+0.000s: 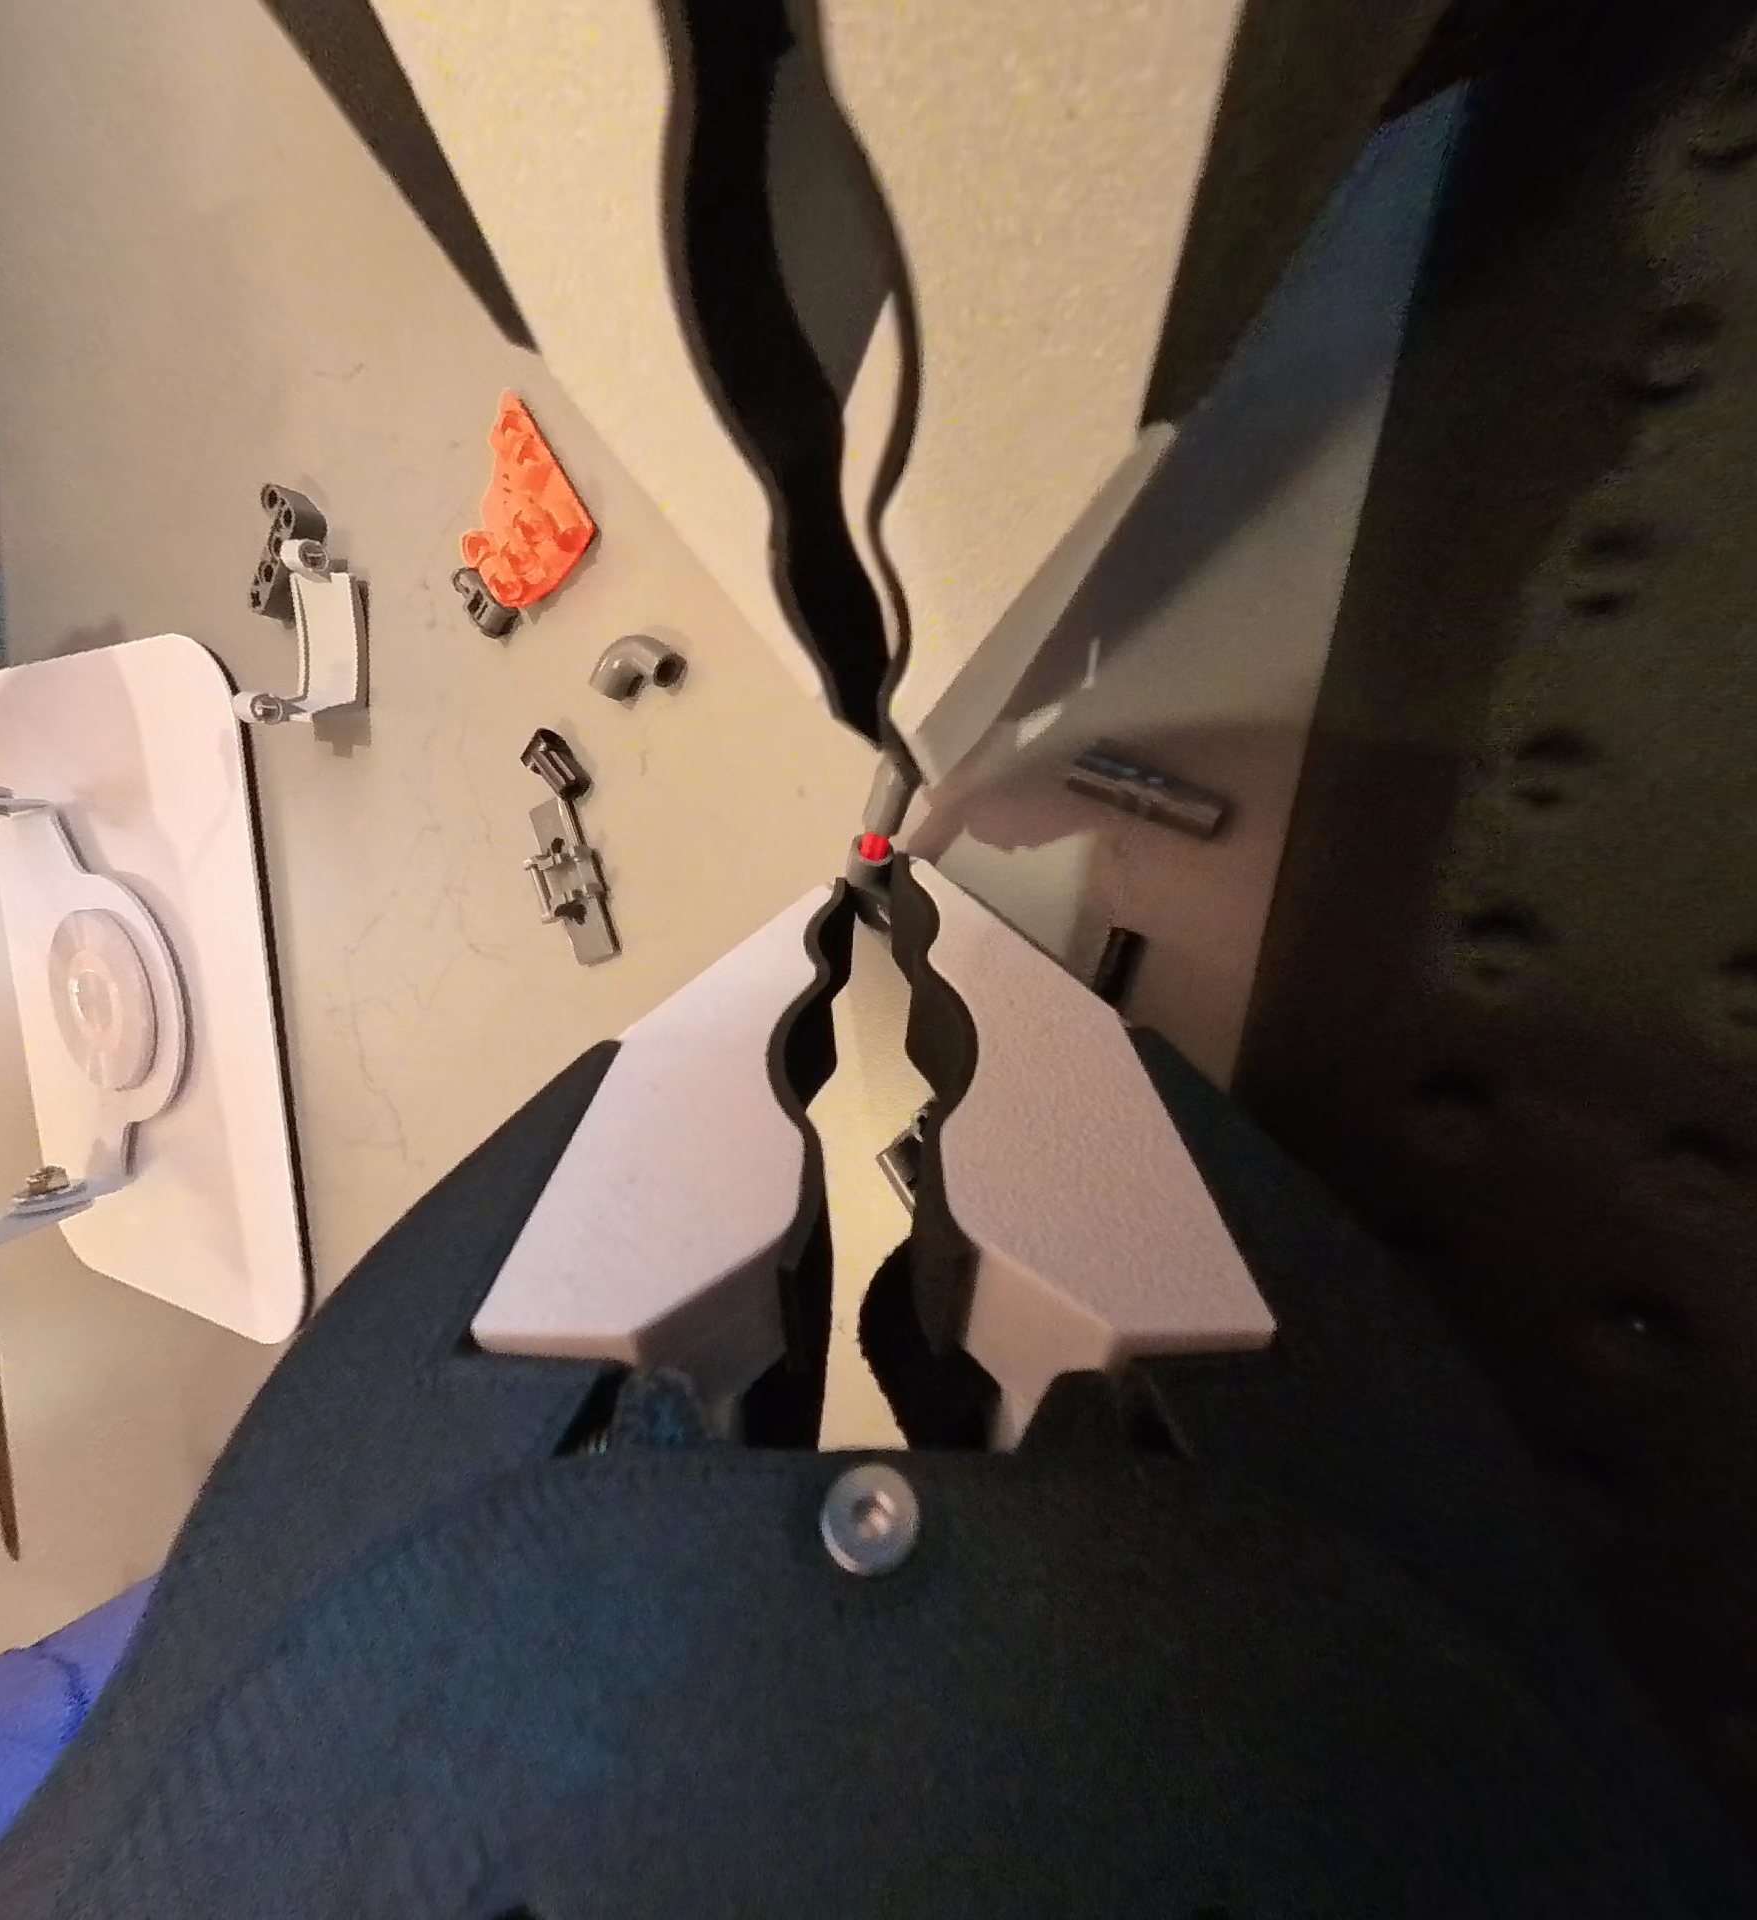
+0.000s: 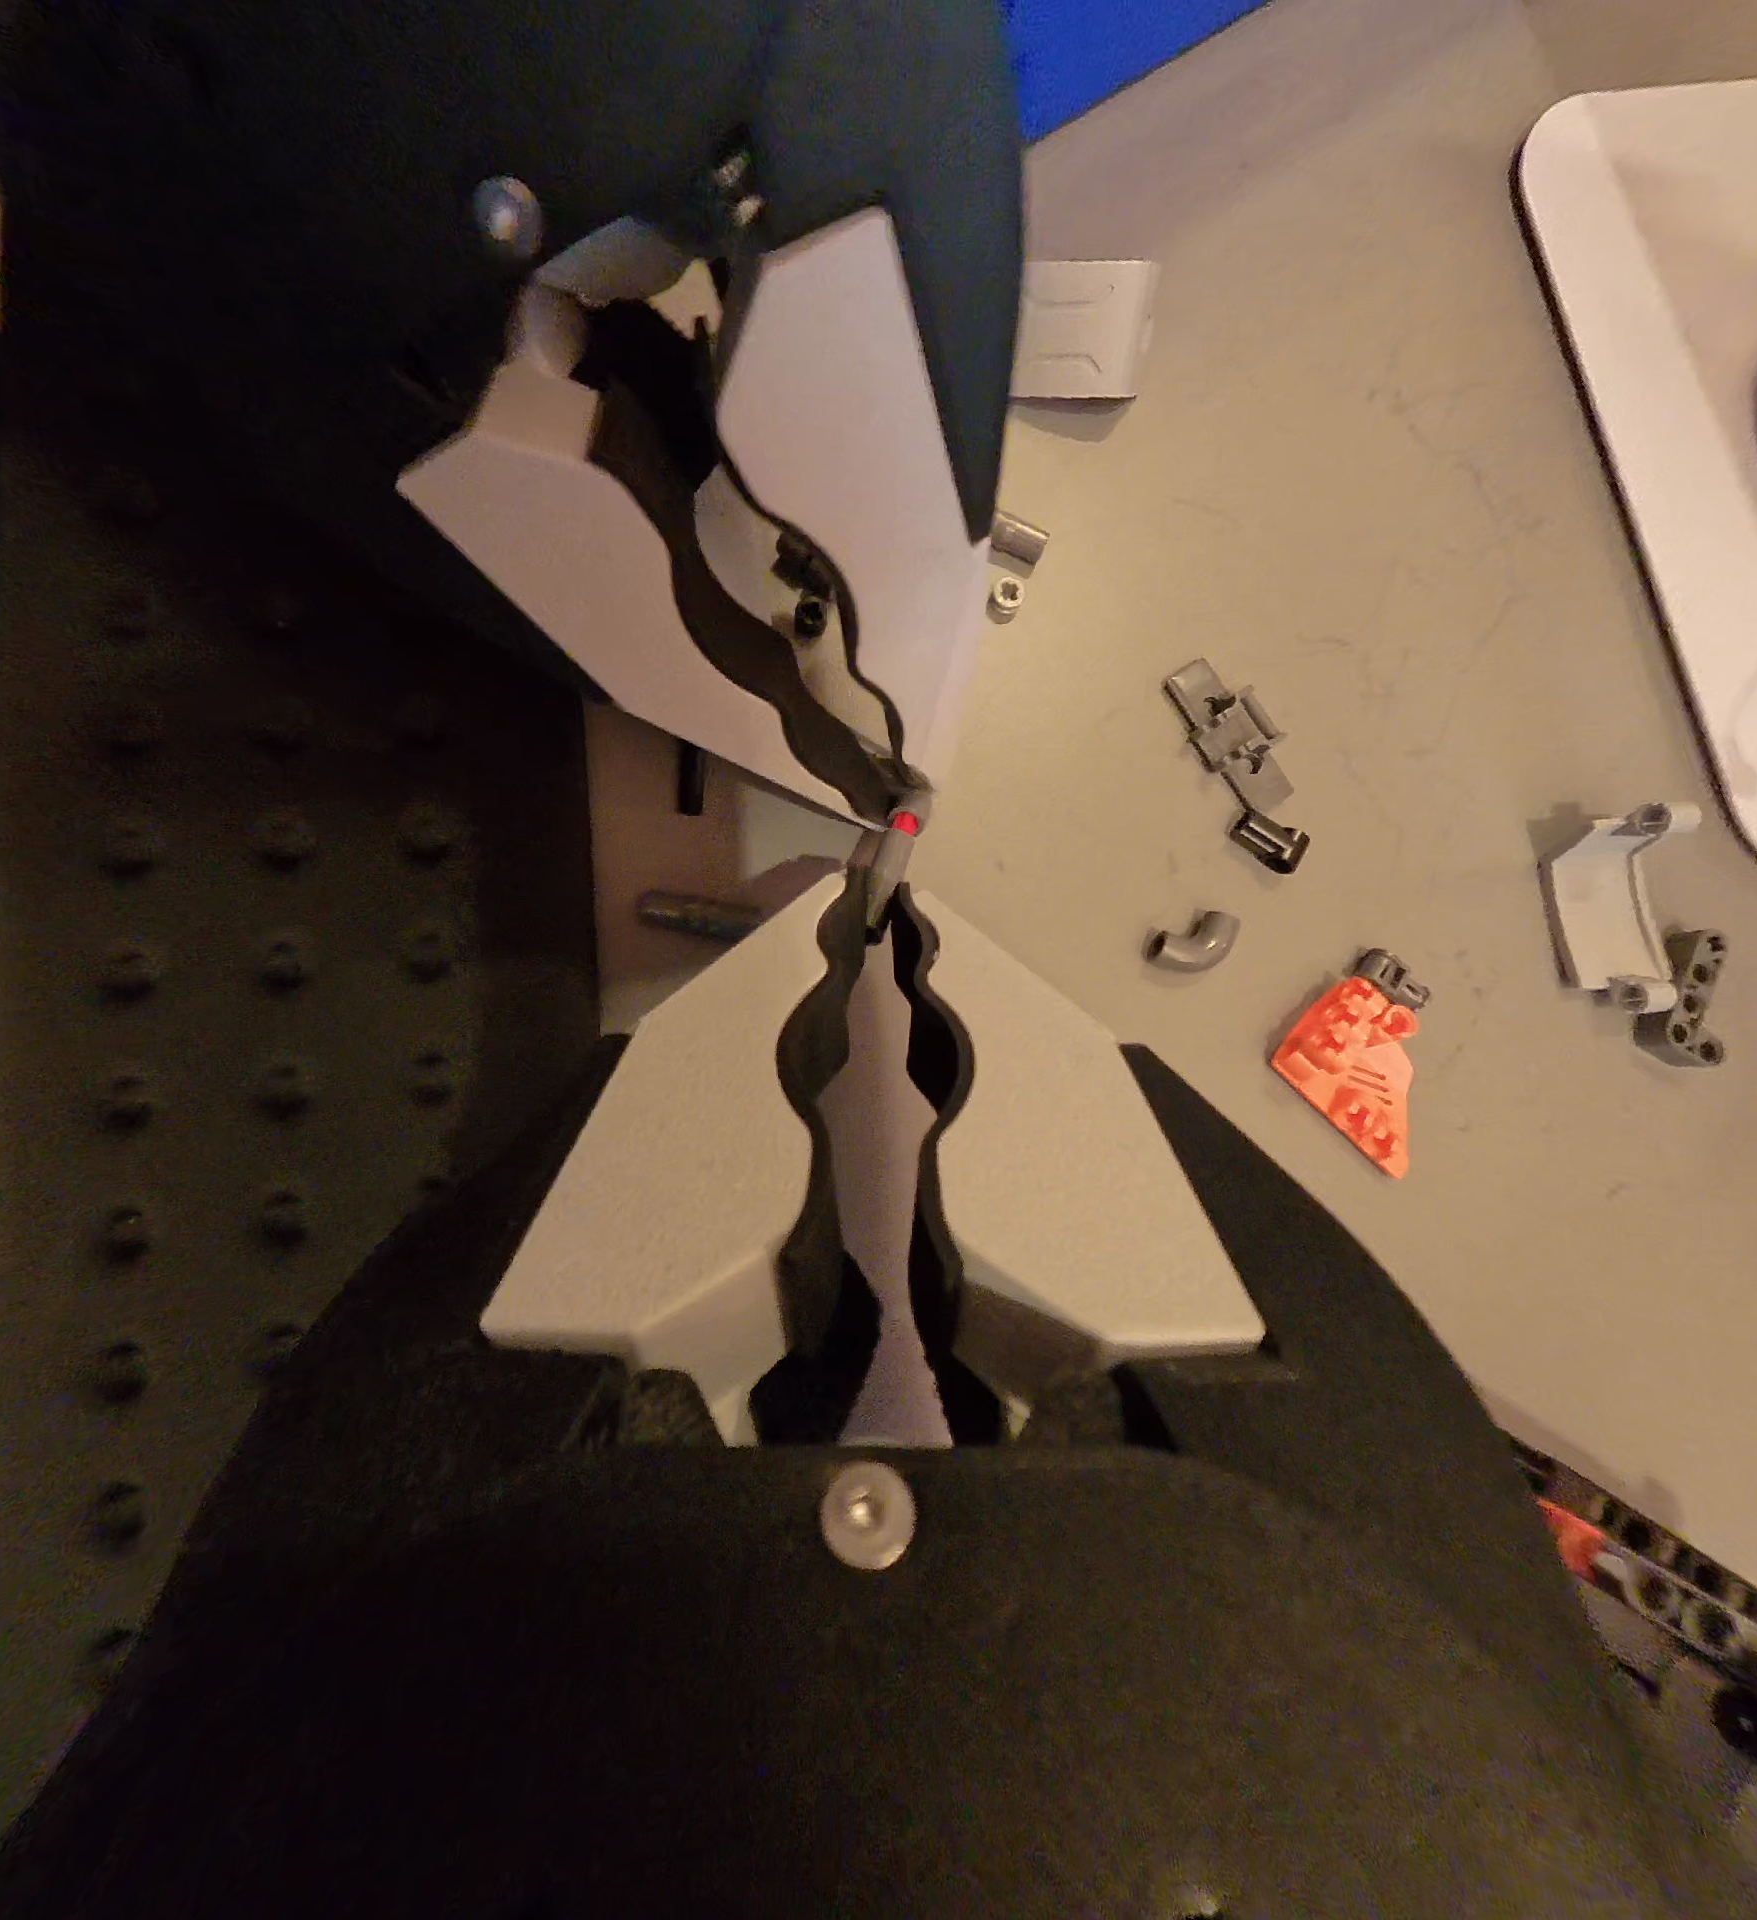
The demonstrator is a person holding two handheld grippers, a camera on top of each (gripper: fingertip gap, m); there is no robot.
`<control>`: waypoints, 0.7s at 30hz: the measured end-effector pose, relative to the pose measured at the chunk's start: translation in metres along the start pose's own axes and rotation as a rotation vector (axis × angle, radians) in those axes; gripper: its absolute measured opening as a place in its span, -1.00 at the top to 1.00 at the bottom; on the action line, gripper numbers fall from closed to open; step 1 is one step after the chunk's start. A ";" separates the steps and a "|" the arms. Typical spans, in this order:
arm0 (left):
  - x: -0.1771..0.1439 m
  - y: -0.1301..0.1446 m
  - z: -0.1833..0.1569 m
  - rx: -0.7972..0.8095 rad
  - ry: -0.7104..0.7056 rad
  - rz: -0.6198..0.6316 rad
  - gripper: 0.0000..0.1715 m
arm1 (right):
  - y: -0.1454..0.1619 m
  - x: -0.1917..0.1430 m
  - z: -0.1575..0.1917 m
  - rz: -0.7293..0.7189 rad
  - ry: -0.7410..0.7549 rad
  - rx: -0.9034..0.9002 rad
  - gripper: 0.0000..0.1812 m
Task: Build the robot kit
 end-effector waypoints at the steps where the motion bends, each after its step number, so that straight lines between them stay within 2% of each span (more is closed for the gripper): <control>1: 0.000 -0.001 -0.001 0.016 -0.011 0.007 0.95 | -0.001 0.000 -0.002 -0.001 -0.016 0.021 0.99; 9: 0.000 -0.004 -0.003 0.068 -0.047 0.036 0.95 | 0.002 0.001 -0.004 -0.010 -0.052 0.127 0.99; 21: 0.001 -0.003 -0.003 0.026 -0.041 0.020 0.96 | 0.003 0.004 -0.007 -0.052 -0.067 0.189 0.99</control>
Point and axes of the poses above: each gripper's, where its closed fingertips meet, x out along the fingers, y out of its underside, z = x × y across the jaws, the point moved 9 cm from there along -x, back along the fingers, and after that the axes turned 1 degree about z, right-handed, at the moved point
